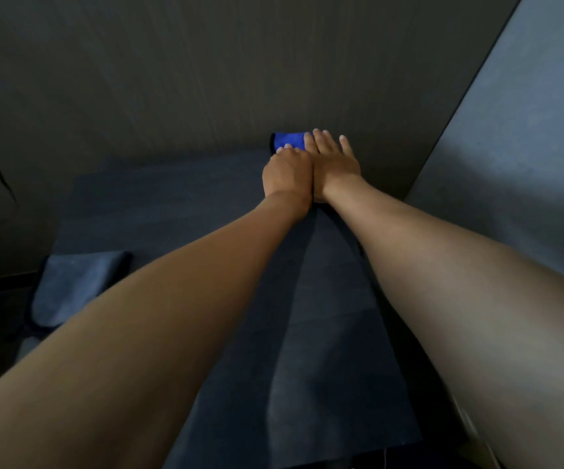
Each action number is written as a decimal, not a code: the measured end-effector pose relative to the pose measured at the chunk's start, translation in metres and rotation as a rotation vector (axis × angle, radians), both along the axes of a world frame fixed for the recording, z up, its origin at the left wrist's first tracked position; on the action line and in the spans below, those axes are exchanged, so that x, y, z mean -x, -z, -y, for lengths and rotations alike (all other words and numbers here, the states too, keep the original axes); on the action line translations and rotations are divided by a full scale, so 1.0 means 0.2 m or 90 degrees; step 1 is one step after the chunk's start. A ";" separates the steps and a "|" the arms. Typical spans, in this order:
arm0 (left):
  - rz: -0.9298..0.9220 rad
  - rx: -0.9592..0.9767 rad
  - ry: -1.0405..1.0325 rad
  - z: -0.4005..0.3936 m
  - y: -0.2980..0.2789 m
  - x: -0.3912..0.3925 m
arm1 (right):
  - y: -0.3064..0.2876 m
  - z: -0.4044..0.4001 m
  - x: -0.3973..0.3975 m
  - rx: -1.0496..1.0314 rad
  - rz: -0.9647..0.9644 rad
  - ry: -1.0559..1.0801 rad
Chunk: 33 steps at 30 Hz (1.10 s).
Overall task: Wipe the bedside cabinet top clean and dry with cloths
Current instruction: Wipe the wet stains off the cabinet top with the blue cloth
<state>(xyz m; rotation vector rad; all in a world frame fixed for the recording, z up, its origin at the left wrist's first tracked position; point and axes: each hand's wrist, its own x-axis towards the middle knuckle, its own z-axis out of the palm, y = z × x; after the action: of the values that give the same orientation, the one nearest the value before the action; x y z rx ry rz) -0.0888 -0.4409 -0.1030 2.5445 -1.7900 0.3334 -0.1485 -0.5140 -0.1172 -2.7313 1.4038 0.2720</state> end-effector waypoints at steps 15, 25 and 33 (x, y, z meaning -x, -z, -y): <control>-0.084 0.033 -0.015 -0.30 -0.02 0.24 | -0.01 -0.28 0.22 0.010 -0.007 -0.002; -0.163 0.047 -0.024 -0.63 -0.03 0.47 | -0.01 -0.64 0.46 0.009 0.019 0.003; -0.214 0.039 -0.012 -0.97 -0.03 0.68 | -0.04 -0.97 0.68 0.006 0.061 -0.009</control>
<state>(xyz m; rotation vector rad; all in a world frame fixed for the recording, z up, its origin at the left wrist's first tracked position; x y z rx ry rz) -0.2239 -0.2473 -0.0974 2.4007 -1.6079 -0.0400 -0.2855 -0.3207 -0.1090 -2.7231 1.3669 0.1341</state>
